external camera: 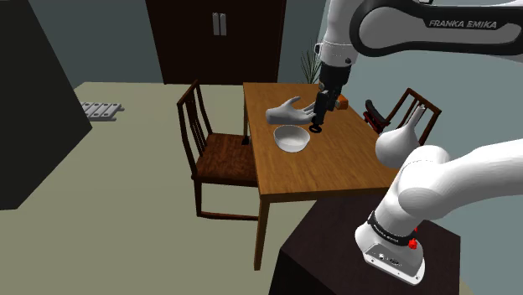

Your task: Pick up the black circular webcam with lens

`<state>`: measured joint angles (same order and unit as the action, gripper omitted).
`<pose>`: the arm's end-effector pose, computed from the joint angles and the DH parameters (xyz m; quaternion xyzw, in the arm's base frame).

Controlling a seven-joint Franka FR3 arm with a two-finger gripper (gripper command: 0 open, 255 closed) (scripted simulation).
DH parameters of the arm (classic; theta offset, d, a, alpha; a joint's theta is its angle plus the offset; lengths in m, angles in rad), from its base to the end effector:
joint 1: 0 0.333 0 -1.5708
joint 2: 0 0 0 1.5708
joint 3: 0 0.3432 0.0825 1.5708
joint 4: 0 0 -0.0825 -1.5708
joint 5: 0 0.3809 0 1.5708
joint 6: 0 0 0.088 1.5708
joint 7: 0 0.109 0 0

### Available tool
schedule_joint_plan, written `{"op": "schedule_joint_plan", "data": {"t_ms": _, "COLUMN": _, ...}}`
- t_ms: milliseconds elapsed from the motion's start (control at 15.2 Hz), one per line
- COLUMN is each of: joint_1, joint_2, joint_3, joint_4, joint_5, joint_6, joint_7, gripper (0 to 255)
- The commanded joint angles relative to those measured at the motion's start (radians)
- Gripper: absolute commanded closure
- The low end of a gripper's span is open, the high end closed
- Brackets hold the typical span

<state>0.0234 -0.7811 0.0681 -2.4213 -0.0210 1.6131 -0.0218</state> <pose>0.2865 0.0302 0.5789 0.9982 0.0470 -0.0133 0.0348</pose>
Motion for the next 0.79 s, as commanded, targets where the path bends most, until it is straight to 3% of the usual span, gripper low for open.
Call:
{"op": "schedule_joint_plan", "data": {"t_ms": 0, "joint_1": 0.0, "joint_2": 0.0, "joint_3": 0.0, "joint_4": 0.0, "joint_5": 0.0, "joint_6": 0.0, "joint_7": 0.0, "gripper": 0}}
{"op": "schedule_joint_plan", "data": {"t_ms": 726, "joint_1": -0.11, "joint_2": 0.064, "joint_3": -0.175, "joint_4": -0.182, "joint_5": -0.169, "joint_6": 0.343, "joint_7": -0.156, "gripper": 0}}
